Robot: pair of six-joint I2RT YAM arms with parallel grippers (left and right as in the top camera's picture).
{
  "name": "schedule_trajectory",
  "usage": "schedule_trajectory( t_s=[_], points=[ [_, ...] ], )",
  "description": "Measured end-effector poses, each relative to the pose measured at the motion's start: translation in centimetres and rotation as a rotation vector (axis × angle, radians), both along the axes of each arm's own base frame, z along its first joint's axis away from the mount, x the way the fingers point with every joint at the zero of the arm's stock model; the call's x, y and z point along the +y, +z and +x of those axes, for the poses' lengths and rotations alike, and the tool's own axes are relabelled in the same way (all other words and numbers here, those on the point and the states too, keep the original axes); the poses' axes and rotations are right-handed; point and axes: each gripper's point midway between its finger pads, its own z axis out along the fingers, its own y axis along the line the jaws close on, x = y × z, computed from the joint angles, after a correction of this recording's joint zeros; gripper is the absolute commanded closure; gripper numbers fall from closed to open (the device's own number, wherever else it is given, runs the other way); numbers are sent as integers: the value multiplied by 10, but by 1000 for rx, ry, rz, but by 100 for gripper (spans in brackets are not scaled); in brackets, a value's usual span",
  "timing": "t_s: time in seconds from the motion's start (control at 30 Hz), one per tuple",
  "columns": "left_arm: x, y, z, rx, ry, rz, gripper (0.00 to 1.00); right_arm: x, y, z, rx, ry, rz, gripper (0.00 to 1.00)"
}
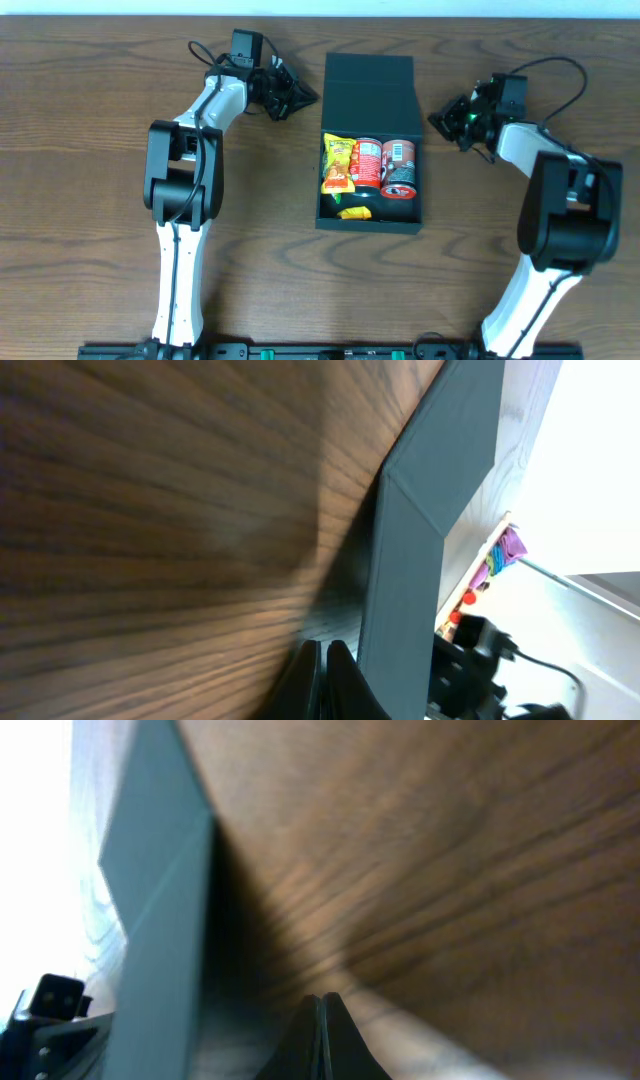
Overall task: Pack container
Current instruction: 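Grip the lid edges with both grippers and lift it upright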
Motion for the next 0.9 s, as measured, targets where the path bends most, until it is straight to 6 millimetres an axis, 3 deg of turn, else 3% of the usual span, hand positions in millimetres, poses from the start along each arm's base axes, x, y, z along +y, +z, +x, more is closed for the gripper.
schedule_trajectory(
  t_s=[0.27,0.53,0.8,0.9],
  points=[
    [-21,10,2,-14,-6,-47,94,23,4,12,-39,8,94,98],
    [-39,14,-8,14,-39,-83,94,32,18,19,-82,20,164,98],
    [-40,28,-3,-33,-67,-147,95,40,28,21,-101,42,225,99],
    [-24,29,4,-34,-42,-155,94,41,29,20,-98,46,230,99]
  ],
)
